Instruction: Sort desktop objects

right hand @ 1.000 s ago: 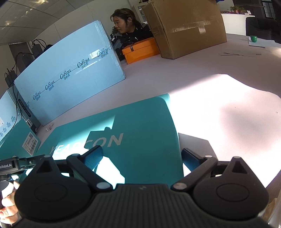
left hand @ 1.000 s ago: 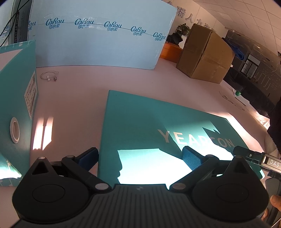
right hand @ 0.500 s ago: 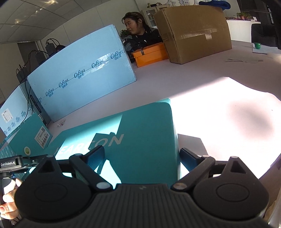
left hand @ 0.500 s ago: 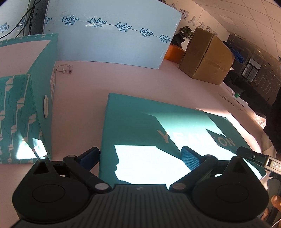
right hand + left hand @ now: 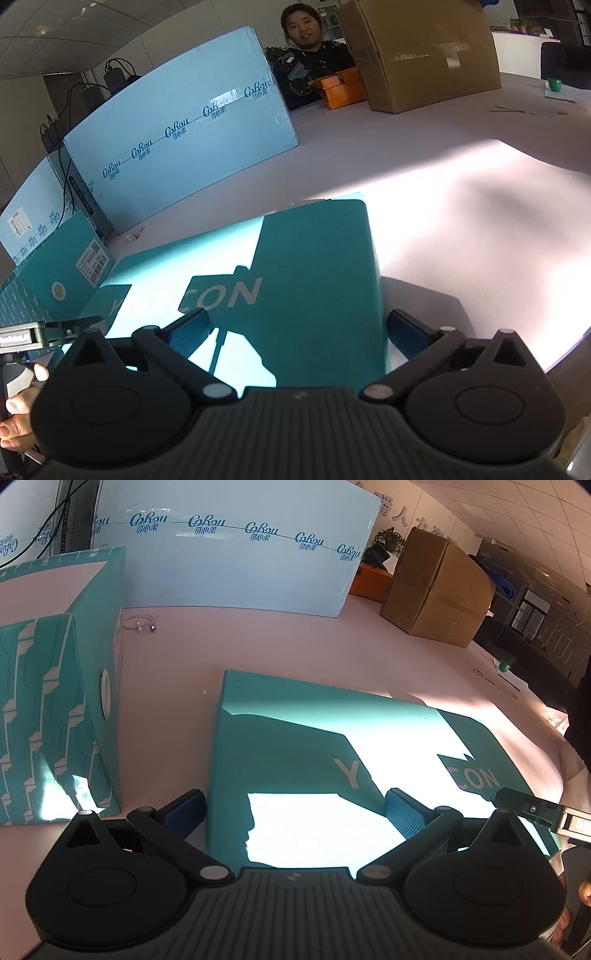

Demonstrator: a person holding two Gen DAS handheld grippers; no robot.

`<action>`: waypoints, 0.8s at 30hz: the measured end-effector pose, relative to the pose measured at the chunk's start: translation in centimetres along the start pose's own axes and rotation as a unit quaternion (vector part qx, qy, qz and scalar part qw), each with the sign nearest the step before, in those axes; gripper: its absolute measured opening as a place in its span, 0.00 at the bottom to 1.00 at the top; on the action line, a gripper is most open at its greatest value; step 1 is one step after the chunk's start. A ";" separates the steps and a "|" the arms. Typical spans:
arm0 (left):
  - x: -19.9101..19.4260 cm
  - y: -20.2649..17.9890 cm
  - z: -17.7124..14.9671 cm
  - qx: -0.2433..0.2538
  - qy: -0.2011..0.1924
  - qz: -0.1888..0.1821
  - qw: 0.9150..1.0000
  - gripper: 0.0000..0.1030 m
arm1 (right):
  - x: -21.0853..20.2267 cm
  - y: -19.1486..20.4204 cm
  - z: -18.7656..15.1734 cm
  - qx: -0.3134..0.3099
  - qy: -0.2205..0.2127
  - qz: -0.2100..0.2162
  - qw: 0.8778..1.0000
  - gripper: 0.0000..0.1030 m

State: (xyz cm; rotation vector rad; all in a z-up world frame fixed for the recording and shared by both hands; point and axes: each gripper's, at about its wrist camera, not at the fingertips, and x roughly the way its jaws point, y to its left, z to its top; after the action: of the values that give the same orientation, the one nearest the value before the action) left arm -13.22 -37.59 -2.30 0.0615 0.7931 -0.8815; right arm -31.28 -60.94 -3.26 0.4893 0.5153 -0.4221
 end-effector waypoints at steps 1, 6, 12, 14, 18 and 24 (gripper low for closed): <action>0.1 0.0 0.0 -0.001 -0.001 0.001 1.000 1.00 | 0.2 0.0 0.1 0.002 0.001 -0.001 1.000 1.00; 0.2 -0.2 0.0 -0.002 -0.002 0.007 1.000 1.00 | 0.6 0.1 0.2 0.002 -0.005 -0.004 1.000 1.00; -0.2 -0.5 -0.4 0.001 -0.020 0.014 1.000 1.00 | 0.0 0.1 -0.6 0.006 -0.025 -0.007 1.000 0.99; -0.5 -0.5 -0.4 0.002 -0.023 0.012 1.000 1.00 | -0.3 0.0 -0.7 0.007 -0.031 -0.008 0.999 0.98; -1.2 -0.7 -0.4 0.008 -0.035 0.008 0.999 0.99 | -0.9 0.1 -0.8 0.006 -0.041 -0.008 0.999 0.98; -2.7 -0.9 -0.2 0.007 -0.050 -0.002 0.999 0.99 | -2.5 0.6 -0.5 -0.001 -0.061 -0.011 0.998 0.98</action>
State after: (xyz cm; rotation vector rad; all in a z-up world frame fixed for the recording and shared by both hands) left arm -15.03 -36.30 -0.47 0.0275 0.6933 -0.8874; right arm -33.13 -59.51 -2.03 0.4521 0.4031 -0.4703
